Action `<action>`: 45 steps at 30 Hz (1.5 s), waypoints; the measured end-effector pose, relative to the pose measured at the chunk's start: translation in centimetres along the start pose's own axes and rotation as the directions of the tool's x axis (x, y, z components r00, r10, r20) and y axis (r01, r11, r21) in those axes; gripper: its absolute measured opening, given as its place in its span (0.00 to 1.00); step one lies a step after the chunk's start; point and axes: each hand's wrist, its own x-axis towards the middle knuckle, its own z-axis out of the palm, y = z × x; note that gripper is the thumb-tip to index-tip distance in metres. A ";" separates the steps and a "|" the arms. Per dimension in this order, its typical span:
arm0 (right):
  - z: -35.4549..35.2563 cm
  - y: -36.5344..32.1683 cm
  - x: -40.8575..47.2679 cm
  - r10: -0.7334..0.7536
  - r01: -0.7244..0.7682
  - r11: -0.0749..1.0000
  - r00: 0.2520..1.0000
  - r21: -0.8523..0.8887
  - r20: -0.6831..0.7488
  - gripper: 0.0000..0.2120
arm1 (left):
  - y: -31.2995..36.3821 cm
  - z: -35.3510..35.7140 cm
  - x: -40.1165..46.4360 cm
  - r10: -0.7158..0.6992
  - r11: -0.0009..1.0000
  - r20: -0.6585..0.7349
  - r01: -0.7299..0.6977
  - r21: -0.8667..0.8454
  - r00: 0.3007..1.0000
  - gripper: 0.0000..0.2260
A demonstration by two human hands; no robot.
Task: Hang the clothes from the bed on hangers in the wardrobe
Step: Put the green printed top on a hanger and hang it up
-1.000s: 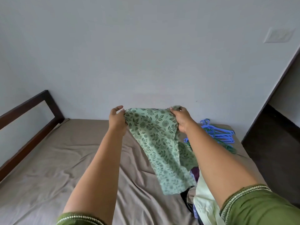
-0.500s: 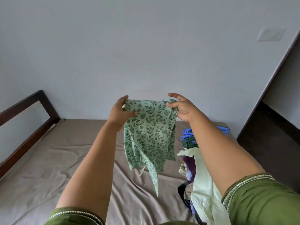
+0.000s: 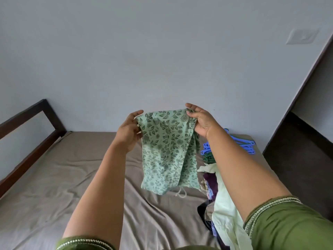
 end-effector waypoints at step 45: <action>0.2 -3.1 0.7 -0.159 0.157 0.987 0.978 -0.025 -0.136 0.10 | 4.5 1.1 0.4 0.526 0.705 0.101 -0.500 0.503 0.844 0.25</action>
